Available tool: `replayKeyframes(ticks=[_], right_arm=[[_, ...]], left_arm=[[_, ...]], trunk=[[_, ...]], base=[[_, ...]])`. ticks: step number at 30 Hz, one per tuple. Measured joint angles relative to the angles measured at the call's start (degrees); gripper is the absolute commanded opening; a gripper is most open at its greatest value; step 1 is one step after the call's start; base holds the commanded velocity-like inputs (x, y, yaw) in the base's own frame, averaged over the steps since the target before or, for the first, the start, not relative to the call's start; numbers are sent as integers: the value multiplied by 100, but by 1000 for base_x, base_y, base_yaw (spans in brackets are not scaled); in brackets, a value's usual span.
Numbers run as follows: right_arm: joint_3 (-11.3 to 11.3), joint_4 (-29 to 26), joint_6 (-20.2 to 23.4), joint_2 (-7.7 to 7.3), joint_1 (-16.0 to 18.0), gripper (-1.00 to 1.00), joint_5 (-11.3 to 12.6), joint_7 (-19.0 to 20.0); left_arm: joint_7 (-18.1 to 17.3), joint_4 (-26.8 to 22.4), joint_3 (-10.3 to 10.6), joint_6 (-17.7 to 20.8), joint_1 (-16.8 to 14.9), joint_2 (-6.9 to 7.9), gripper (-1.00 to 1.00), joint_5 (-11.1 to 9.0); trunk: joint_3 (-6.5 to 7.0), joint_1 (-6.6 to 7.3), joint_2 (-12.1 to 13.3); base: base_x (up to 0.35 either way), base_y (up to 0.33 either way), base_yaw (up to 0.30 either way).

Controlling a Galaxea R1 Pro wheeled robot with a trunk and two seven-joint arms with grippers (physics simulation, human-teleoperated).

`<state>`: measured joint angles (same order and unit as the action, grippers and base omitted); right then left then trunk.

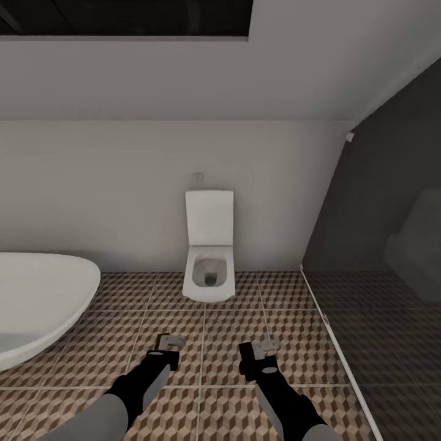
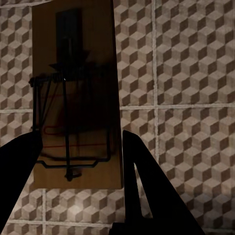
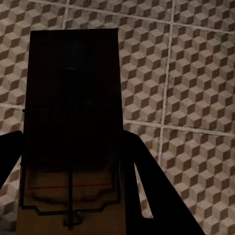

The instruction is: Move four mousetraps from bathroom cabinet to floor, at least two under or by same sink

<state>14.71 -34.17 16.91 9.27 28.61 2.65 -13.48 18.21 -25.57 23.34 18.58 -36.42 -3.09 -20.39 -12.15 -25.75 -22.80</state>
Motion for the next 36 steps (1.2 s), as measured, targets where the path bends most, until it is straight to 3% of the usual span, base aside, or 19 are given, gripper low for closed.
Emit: replayKeyframes(ticks=[14,36], right_arm=[[3,-196,16,-1,0,-100,21,-3],[3,-327,21,9,0,-100,35,1]], left_arm=[[1,10,0,16,0,-5,-100,-5],[0,28,8,18,0,-12,-100,-4]], trunk=[[0,2,0],[0,0,0]], base=[[169,143,0],[9,7,0]])
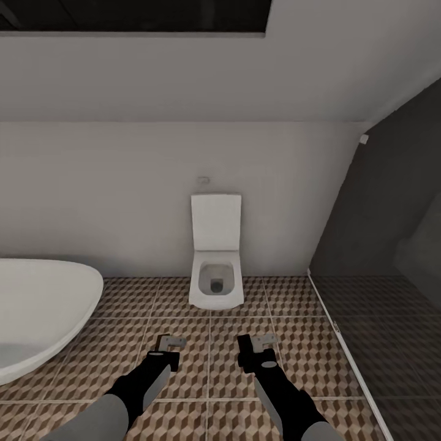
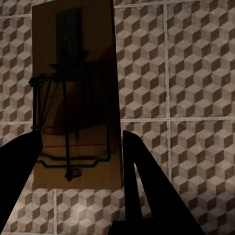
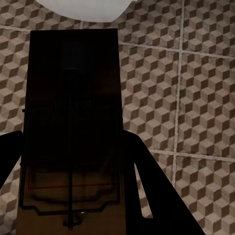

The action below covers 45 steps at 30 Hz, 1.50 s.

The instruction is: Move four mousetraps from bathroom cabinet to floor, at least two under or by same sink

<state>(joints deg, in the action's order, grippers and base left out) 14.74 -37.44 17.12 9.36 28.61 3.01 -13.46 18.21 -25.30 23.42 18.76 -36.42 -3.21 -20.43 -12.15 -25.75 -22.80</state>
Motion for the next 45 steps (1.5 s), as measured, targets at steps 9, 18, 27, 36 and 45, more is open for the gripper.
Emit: replayKeyframes(ticks=[9,18,27,36,45], right_arm=[[0,0,0,3,0,-100,0,0],[0,-34,0,3,0,-100,0,-2],[0,-35,8,9,0,-100,0,-7],[0,-44,9,8,0,-100,0,-9],[3,-44,9,9,0,-100,0,-9]], left_arm=[[0,0,0,0,0,-1,-100,0],[0,0,0,0,0,-1,-100,0],[0,1,8,0,0,-1,-100,0],[0,13,9,0,0,-1,-100,-1],[0,15,9,0,0,-10,-100,0]], trunk=[[0,0,0],[0,0,0],[0,2,-1],[0,0,0],[0,0,0]], base=[[0,0,0],[0,0,0],[125,0,0],[130,0,0],[4,0,0]])
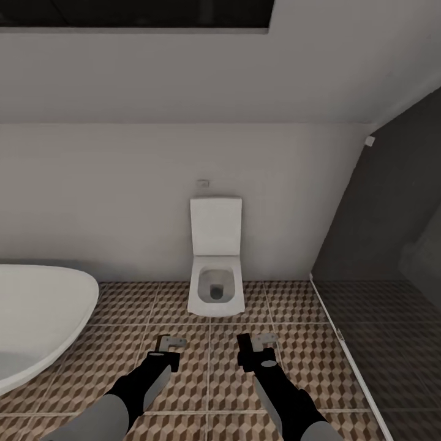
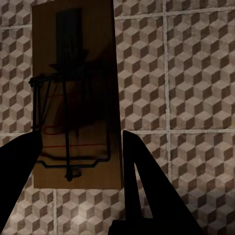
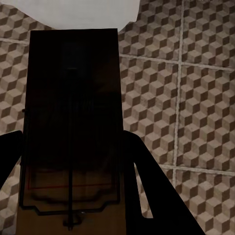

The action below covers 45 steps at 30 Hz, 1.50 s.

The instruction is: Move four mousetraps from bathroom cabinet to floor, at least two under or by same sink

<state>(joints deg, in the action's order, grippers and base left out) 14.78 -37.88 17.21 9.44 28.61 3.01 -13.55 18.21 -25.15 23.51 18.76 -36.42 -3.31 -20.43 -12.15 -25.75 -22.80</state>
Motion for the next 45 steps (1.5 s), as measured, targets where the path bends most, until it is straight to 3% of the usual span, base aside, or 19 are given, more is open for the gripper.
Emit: replayKeyframes(ticks=[5,11,13,17,19,25,34,41,45], right_arm=[[-3,0,0,0,0,-100,0,0],[3,0,-1,0,0,-100,0,0],[6,4,0,-4,0,-100,0,0],[-9,8,30,-37,0,-100,2,3],[-15,11,69,-48,0,-100,1,10],[-29,139,170,-56,0,-100,-1,90],[-36,630,174,7,0,-100,20,120],[-35,618,206,17,0,-100,26,634],[-34,596,445,13,0,-100,16,851]], left_arm=[[0,4,0,0,0,-15,-100,-1],[-10,299,26,-2,0,-189,-100,-6],[-153,446,80,-3,0,-292,-100,-6],[-1082,595,140,-11,-1,-402,-100,-3],[-1339,638,144,-13,-1,-407,-100,0],[-1570,1168,112,-19,-1,-316,-100,8],[-1580,1179,97,-35,-2,37,-100,3],[-1611,710,133,-32,-1,40,-100,-8],[-1608,610,145,-24,-1,20,-100,-12]], trunk=[[0,0,0],[0,1,0],[0,0,0],[0,0,0],[0,0,0],[-1,0,0],[0,0,0],[0,0,0],[0,0,0]], base=[[0,0,0],[34,0,0],[37,0,0],[11,0,0],[3,0,0],[0,0,0],[0,0,0],[0,0,0],[0,0,0]])
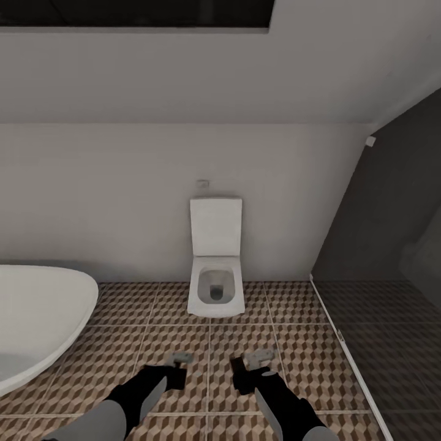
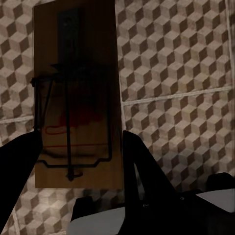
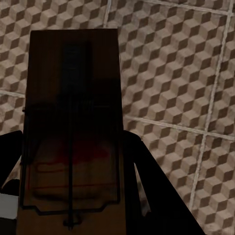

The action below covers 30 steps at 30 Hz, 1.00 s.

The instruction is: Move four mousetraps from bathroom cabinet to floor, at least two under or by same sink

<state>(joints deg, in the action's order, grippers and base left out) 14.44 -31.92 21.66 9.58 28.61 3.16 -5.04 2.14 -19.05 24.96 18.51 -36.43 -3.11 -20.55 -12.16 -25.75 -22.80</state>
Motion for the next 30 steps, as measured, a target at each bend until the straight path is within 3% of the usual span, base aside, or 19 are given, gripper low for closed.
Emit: replayKeyframes(ticks=[19,30], right_arm=[[13,-409,87,-7,0,-100,2,21],[14,-411,90,-6,0,-100,0,21]], left_arm=[[-15,-47,7,14,0,-24,-100,-2],[-12,-29,14,14,0,-27,-100,-2]], trunk=[[0,0,0],[0,3,-1]], base=[[3,0,0],[267,0,0]])
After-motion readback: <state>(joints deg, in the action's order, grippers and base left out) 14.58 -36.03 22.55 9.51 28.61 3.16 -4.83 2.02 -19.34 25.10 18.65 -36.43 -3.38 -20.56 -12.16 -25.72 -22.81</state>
